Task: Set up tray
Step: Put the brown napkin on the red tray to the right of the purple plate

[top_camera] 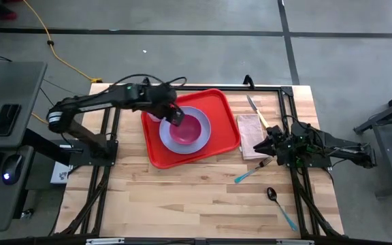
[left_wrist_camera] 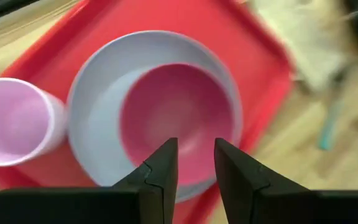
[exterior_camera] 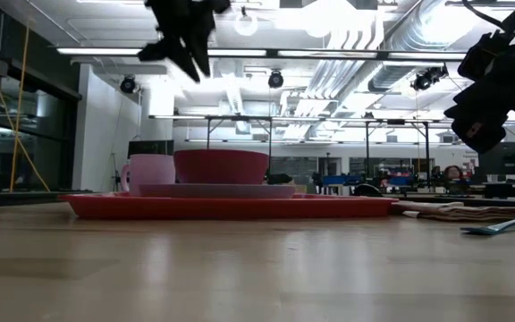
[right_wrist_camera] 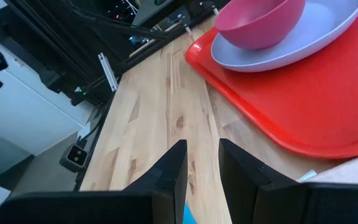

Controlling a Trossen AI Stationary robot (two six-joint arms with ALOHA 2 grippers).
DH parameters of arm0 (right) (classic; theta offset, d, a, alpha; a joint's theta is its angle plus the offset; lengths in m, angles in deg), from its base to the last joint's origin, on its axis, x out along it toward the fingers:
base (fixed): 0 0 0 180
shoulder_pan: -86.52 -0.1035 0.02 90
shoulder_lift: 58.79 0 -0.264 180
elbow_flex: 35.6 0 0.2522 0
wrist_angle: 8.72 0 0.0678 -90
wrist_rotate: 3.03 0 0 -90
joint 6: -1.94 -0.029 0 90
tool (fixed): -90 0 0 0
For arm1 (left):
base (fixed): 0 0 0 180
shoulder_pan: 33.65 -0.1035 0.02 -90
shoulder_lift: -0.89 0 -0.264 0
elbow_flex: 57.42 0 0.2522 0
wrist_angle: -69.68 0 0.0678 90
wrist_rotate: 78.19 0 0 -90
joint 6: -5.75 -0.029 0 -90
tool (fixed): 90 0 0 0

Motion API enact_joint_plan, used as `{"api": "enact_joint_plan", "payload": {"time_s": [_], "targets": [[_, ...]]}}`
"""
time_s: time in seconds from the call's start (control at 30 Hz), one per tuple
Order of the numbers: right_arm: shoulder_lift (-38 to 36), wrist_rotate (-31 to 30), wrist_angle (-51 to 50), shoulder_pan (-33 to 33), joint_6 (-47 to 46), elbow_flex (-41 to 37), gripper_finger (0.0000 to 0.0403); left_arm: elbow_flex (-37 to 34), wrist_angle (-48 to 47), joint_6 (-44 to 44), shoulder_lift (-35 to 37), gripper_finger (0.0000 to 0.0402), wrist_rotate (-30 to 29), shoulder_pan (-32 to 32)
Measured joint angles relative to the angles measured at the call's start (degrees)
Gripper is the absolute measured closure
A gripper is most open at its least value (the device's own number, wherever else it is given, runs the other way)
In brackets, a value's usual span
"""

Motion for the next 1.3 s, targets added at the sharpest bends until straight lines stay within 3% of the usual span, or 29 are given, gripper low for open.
{"api": "enact_joint_plan", "payload": {"time_s": [0.3,0.77,1.07,1.3], "targets": [[0.02,0.05,0.05,0.00,-0.15,0.01,0.0332,0.02,1.42,2.11,9.23,0.0268,-4.71,8.79],[0.02,-0.28,1.65,0.00,0.03,0.01,0.0332,0.01,-9.66,4.27,17.39,0.0268,-5.01,15.72],[0.02,-0.68,3.94,0.00,0.05,0.01,0.0332,0.00,-8.48,2.20,20.47,0.0268,-14.37,21.10],[0.02,-7.74,5.38,0.00,0.08,0.01,0.0332,0.00,-5.72,2.10,23.13,0.0268,-21.65,26.19]]}}
